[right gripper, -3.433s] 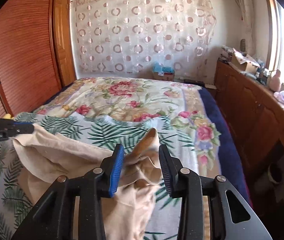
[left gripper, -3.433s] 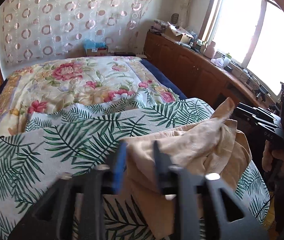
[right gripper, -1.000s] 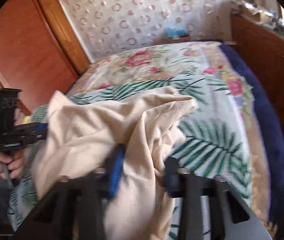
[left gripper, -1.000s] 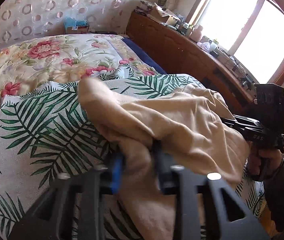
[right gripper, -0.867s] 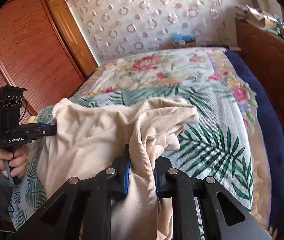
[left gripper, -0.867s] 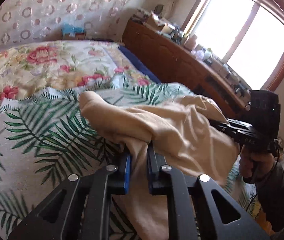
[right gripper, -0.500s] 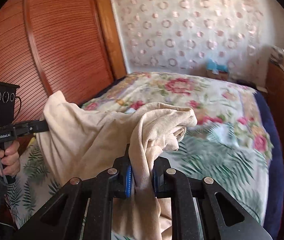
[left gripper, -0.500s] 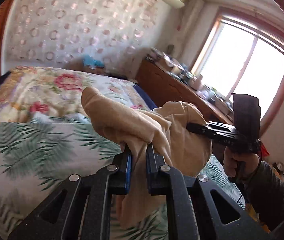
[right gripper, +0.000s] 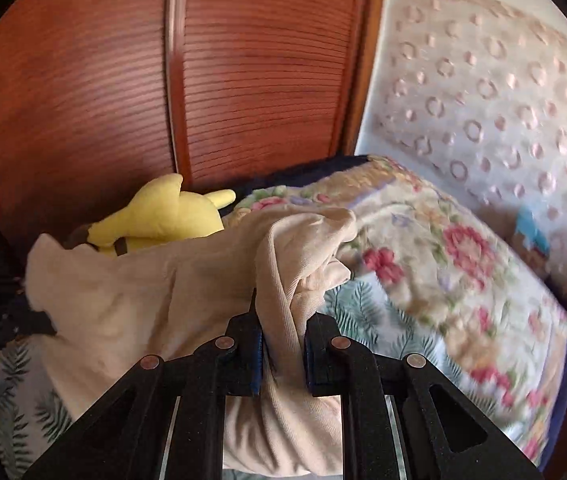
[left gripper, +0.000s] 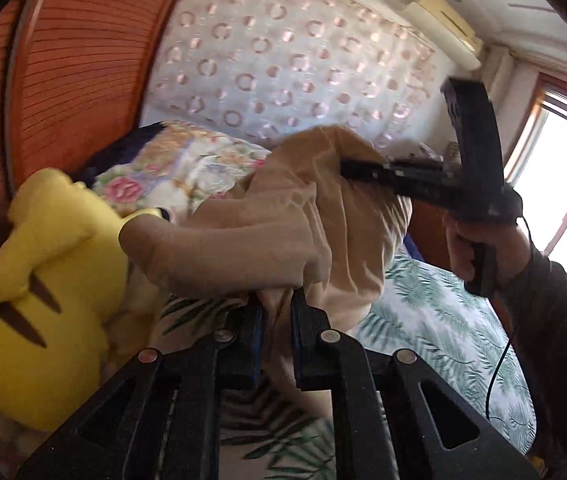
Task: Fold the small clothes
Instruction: 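Carry the folded shirt beside the yellow plush toy and open both tools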
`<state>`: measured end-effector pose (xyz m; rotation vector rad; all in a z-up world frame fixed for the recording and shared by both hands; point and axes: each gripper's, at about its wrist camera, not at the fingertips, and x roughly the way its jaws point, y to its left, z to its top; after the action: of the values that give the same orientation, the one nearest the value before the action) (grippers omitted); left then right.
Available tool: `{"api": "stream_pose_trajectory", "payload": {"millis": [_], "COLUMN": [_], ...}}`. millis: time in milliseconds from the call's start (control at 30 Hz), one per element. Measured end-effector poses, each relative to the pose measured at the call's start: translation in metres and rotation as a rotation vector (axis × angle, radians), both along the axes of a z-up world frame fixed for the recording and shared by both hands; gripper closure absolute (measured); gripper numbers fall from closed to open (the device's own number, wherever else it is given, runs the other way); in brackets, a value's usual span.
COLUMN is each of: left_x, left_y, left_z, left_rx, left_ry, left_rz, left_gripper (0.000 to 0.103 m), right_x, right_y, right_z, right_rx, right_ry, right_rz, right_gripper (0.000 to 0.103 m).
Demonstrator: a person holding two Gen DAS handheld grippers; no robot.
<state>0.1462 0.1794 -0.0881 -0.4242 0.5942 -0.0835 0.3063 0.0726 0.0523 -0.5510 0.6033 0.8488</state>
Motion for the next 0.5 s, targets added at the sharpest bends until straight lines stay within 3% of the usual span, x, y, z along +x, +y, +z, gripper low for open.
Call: {"api": "stream_pose_trajectory", "payload": {"millis": [67, 267, 333, 400, 500], "left_x": [-0.005, -0.003, -0.004, -0.001, -0.001], "left_y": [0.006, 0.010, 0.014, 0.018, 0.019], "left_z": [-0.011, -0.031, -0.034, -0.038, -0.039], "left_rx": [-0.019, 0.029, 0.038, 0.040, 0.045], "left_ry": [0.022, 0.118, 0.131, 0.138, 0.146], "left_rz": [0.025, 0.065, 0.062, 0.059, 0.056], "left_gripper": [0.091, 0.091, 0.091, 0.091, 0.091], "right_x": [0.007, 0.049, 0.064, 0.068, 0.065], "right_y": [0.032, 0.092, 0.104, 0.101, 0.093], "right_z": [-0.004, -0.039, -0.040, -0.038, -0.031], "right_rx": [-0.039, -0.140, -0.142, -0.137, -0.082], "right_ry": [-0.025, -0.009, -0.009, -0.054, -0.060], "right_rz": [0.042, 0.059, 0.008, -0.049, -0.081], "right_gripper": [0.088, 0.086, 0.074, 0.072, 0.059]}}
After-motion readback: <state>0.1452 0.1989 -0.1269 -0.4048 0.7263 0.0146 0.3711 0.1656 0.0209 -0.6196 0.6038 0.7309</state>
